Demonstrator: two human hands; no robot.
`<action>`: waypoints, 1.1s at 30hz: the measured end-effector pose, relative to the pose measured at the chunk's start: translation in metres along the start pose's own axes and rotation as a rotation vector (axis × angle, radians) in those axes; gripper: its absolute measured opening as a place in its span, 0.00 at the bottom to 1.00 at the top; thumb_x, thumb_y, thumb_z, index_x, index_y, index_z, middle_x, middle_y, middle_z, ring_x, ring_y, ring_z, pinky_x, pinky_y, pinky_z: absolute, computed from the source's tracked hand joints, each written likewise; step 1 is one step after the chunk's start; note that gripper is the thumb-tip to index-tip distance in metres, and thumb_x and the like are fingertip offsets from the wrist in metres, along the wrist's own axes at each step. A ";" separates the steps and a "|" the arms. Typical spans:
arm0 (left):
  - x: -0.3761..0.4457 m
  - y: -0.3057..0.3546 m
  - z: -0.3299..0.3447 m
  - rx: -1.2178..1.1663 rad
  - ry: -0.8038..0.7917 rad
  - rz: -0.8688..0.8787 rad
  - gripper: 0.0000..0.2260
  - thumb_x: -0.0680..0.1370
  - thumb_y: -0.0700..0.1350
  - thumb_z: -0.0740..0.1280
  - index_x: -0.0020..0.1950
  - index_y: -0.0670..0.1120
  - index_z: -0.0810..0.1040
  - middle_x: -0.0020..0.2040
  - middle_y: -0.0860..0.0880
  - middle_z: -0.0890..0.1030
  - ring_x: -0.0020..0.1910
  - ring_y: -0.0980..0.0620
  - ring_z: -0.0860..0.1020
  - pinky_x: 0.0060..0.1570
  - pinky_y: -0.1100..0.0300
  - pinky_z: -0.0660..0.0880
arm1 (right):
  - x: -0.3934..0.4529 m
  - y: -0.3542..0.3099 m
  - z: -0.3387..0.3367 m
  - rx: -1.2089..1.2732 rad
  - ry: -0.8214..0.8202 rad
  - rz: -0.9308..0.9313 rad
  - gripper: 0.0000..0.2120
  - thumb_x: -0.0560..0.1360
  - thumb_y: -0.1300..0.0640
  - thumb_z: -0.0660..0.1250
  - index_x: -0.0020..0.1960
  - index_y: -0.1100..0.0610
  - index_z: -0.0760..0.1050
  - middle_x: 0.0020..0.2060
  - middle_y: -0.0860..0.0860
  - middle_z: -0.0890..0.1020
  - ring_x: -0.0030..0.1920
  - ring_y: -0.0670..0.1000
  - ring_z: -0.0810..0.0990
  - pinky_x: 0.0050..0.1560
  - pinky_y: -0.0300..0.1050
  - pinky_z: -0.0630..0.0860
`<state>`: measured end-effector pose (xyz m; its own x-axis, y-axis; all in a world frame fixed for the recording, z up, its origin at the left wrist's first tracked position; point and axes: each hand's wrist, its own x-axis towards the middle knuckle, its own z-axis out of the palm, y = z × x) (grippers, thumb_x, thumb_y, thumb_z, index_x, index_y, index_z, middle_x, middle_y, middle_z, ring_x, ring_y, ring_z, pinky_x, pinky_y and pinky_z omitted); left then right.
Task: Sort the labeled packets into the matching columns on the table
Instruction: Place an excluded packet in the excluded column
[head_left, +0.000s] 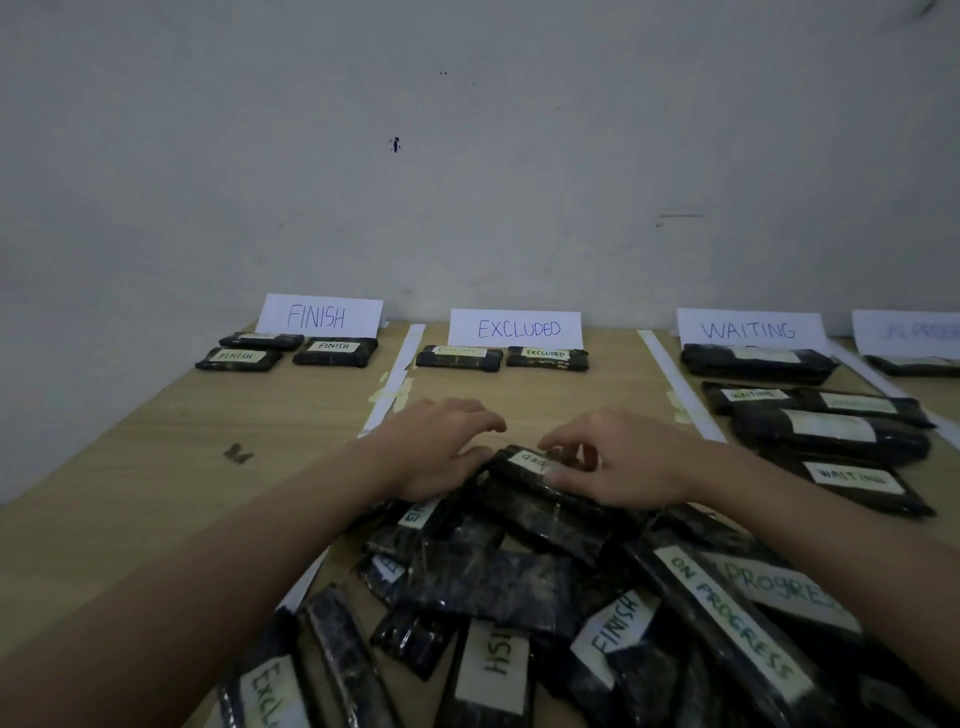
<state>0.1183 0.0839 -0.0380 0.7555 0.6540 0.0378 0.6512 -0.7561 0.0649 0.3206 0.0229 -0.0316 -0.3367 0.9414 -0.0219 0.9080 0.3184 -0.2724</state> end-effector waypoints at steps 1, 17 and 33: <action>-0.002 0.002 0.001 -0.003 0.000 0.003 0.17 0.80 0.50 0.56 0.69 0.49 0.67 0.68 0.50 0.71 0.66 0.50 0.68 0.63 0.54 0.65 | -0.004 -0.002 0.000 0.020 -0.038 0.045 0.17 0.73 0.43 0.65 0.57 0.51 0.75 0.48 0.48 0.80 0.45 0.48 0.77 0.49 0.46 0.75; -0.001 0.046 -0.013 -1.366 0.253 -0.220 0.15 0.75 0.48 0.67 0.61 0.48 0.73 0.53 0.48 0.81 0.48 0.51 0.82 0.50 0.53 0.78 | -0.003 -0.030 -0.013 1.446 0.503 0.398 0.19 0.61 0.63 0.76 0.51 0.61 0.78 0.42 0.55 0.85 0.38 0.52 0.84 0.33 0.42 0.77; -0.005 0.022 -0.014 -1.354 0.385 -0.321 0.09 0.75 0.38 0.66 0.55 0.43 0.75 0.45 0.43 0.80 0.44 0.48 0.80 0.44 0.54 0.81 | -0.033 0.001 0.005 0.668 0.737 0.381 0.31 0.63 0.58 0.77 0.62 0.51 0.68 0.53 0.47 0.76 0.51 0.47 0.76 0.51 0.42 0.74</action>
<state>0.1277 0.0639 -0.0225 0.3842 0.9191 0.0876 0.0545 -0.1173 0.9916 0.3310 -0.0081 -0.0360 0.3785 0.8722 0.3098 0.5253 0.0731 -0.8477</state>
